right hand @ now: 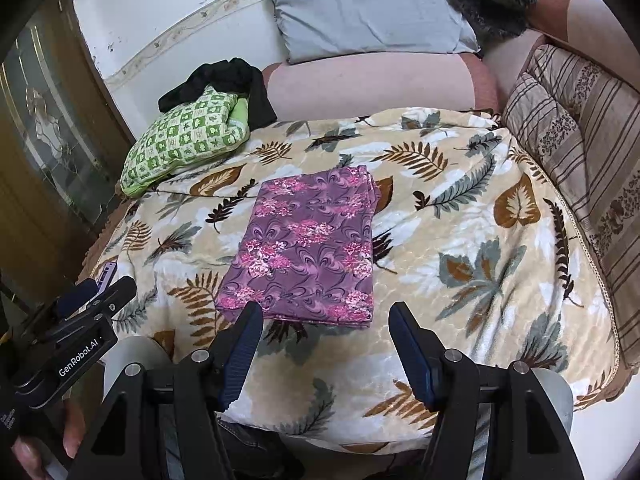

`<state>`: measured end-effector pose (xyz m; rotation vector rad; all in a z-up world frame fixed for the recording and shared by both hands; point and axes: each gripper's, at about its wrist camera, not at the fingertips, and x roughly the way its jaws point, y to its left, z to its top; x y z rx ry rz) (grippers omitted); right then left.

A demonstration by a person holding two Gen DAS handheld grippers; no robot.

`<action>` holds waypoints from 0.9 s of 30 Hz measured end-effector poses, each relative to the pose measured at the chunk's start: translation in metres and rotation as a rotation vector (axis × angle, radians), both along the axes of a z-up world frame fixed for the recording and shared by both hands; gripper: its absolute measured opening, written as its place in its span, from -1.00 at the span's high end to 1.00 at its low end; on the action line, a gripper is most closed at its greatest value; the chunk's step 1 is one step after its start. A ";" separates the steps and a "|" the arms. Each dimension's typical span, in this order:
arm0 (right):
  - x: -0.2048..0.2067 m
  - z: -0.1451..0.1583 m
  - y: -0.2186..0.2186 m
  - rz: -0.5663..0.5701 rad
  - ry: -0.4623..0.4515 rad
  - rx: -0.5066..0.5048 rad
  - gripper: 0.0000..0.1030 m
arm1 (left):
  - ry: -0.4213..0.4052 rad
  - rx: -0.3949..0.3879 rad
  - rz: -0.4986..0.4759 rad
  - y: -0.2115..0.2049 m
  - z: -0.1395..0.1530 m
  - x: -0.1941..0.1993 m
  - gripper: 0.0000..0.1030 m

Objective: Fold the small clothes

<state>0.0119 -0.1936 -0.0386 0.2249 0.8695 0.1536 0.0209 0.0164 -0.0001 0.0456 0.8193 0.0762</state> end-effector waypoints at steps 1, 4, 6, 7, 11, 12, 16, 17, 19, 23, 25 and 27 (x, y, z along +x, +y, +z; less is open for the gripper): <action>0.000 0.000 0.000 -0.001 -0.001 -0.001 -0.23 | -0.001 0.003 0.000 0.000 0.000 0.000 -0.26; 0.000 0.000 0.000 -0.001 0.001 0.001 -0.23 | -0.004 0.005 -0.006 0.000 -0.002 -0.001 -0.26; 0.000 0.000 0.000 0.001 0.000 -0.001 -0.23 | -0.004 0.002 -0.009 0.001 -0.002 0.000 -0.26; -0.001 0.000 0.000 -0.002 -0.001 -0.001 -0.23 | -0.005 0.002 -0.011 0.002 -0.002 0.001 -0.26; 0.000 0.000 0.000 -0.001 -0.001 0.000 -0.23 | -0.003 0.004 -0.014 0.003 -0.002 0.001 -0.26; -0.001 0.000 0.000 -0.001 -0.002 0.000 -0.23 | -0.004 0.005 -0.012 0.003 -0.002 0.001 -0.26; -0.001 0.000 0.001 0.001 0.000 -0.002 -0.23 | -0.002 0.005 -0.014 0.003 -0.001 0.002 -0.26; -0.001 0.000 0.001 0.000 0.002 -0.001 -0.23 | -0.002 0.004 -0.013 0.003 -0.001 0.002 -0.26; 0.000 0.000 0.002 0.004 0.005 0.000 -0.23 | 0.002 0.001 -0.013 0.004 -0.001 0.002 -0.26; 0.001 0.001 0.003 0.005 0.002 -0.003 -0.23 | 0.000 0.003 -0.016 0.005 -0.001 0.003 -0.26; 0.001 0.001 0.003 0.006 0.003 -0.002 -0.23 | -0.002 0.000 -0.017 0.005 -0.001 0.004 -0.26; 0.001 0.001 0.003 0.007 0.000 -0.004 -0.23 | -0.002 -0.001 -0.022 0.006 -0.001 0.005 -0.26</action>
